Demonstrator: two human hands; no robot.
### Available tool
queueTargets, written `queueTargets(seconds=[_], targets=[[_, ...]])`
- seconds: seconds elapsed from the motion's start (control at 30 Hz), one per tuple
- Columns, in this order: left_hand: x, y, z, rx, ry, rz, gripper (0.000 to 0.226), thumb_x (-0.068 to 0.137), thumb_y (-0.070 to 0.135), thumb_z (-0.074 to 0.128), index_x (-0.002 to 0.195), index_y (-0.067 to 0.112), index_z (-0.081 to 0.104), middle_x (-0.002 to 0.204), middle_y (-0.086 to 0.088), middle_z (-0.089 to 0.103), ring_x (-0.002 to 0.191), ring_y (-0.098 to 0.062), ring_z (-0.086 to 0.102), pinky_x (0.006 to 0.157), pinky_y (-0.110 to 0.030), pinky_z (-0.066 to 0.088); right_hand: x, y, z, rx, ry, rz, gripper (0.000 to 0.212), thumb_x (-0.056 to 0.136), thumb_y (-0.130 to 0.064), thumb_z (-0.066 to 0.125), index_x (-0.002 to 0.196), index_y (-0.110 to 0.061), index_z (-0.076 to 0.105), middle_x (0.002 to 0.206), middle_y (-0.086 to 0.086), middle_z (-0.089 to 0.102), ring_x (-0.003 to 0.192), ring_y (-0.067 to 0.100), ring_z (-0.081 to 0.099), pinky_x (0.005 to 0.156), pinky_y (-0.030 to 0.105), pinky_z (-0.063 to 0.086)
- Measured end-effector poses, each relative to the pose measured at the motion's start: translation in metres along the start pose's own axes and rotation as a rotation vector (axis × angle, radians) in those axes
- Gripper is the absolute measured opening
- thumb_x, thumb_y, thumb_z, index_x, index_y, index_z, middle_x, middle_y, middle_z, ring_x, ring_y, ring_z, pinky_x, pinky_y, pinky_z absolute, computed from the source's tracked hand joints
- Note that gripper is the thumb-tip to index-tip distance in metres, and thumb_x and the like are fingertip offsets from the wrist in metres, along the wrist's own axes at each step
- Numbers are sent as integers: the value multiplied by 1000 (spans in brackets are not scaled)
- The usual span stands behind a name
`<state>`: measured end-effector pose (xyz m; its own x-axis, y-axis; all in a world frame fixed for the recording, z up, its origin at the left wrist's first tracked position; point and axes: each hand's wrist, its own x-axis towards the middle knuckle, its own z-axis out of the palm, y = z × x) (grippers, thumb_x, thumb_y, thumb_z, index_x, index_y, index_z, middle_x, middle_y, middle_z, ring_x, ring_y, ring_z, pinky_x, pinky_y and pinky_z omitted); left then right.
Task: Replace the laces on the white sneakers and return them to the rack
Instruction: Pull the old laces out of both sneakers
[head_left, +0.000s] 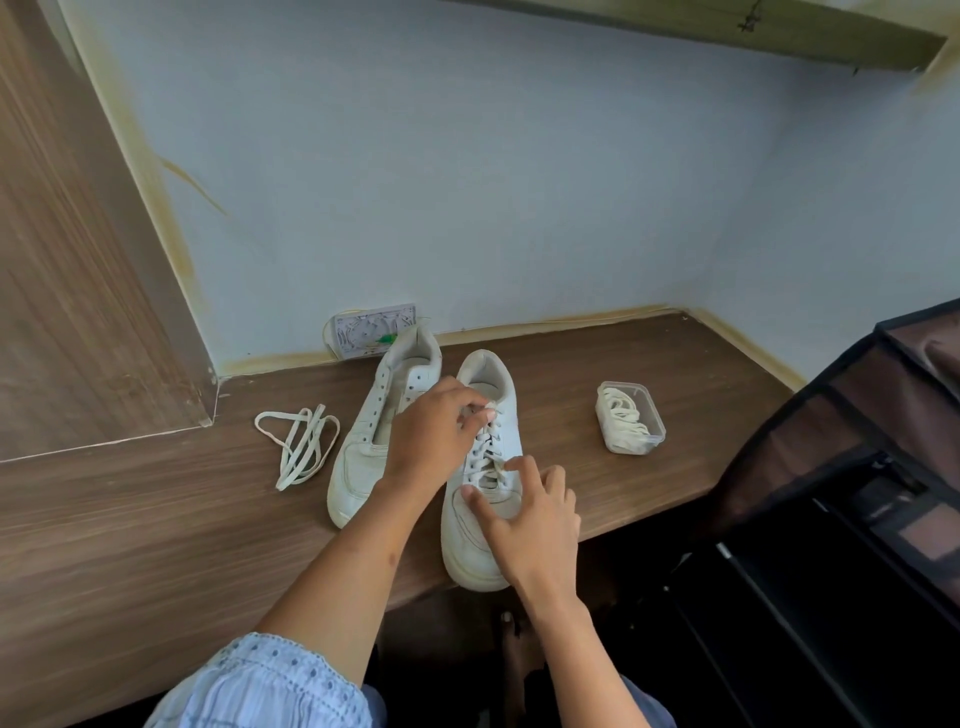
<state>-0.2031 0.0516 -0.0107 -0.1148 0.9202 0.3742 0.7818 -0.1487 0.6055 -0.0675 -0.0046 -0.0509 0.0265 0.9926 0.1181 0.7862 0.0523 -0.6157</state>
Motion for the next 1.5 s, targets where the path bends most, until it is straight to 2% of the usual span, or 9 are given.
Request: queueTargets(seconds=[0.23,0.33,0.5,0.67,0.77,0.9,1.07,1.33,1.5], targets=[[11,8,3,-474,-69,-264,13,93,26,60,96,15,67,107,1,60,86,-4,57,69,-8,42,-3,0,2,14,-2,14,58,82,-74,49,126,-36,42,116,-9,38,106,16,41,93,33,34],[11,17,-13,-986,-108,-510,12,89,29,61,88,19,67,100,3,65,100,-14,57,92,-30,45,-2,0,3,20,1,21,58,82,-74,50,126,-36,42,117,-9,38,107,17,41,94,34,34],[17,15,-43,-1441,162,-629,12,92,23,51,86,18,61,92,4,64,90,-13,56,83,-31,42,1,0,2,53,-1,18,55,82,-69,55,123,-34,44,120,-9,38,110,15,41,96,35,32],[13,-20,-41,-851,190,-844,12,94,21,53,84,15,54,86,-5,58,74,-17,53,65,-30,41,22,-2,-1,255,103,-103,38,93,-49,55,128,-35,47,118,-10,40,106,15,53,98,40,43],[6,-32,-37,-194,-46,-715,41,92,28,54,126,7,47,115,-15,58,99,-30,58,78,-39,44,44,-7,-4,304,158,-169,33,98,-34,51,129,-44,47,112,-12,40,100,12,55,95,45,48],[3,-16,-37,230,112,-378,78,91,33,60,153,17,15,150,-12,29,130,-38,36,98,-52,38,70,-12,-7,247,117,-201,25,98,-27,54,120,-37,62,105,-11,48,97,11,56,92,41,51],[1,-6,-14,143,-141,101,38,99,32,49,137,30,52,132,8,50,112,-18,53,92,-33,46,74,-14,-2,265,147,-240,21,96,-9,55,105,-22,69,97,-5,57,85,10,62,72,25,54],[7,3,-5,168,-68,135,13,96,33,57,101,25,65,105,12,58,74,-8,56,62,-25,42,69,-5,14,429,128,-255,27,95,1,49,106,-21,58,104,-9,47,96,3,50,81,14,43],[5,6,-3,222,-85,99,12,97,33,52,102,24,57,107,16,51,78,-11,60,62,-23,35,72,-2,18,432,89,-258,19,98,-5,46,105,-20,54,104,-8,43,104,12,44,87,22,41]])
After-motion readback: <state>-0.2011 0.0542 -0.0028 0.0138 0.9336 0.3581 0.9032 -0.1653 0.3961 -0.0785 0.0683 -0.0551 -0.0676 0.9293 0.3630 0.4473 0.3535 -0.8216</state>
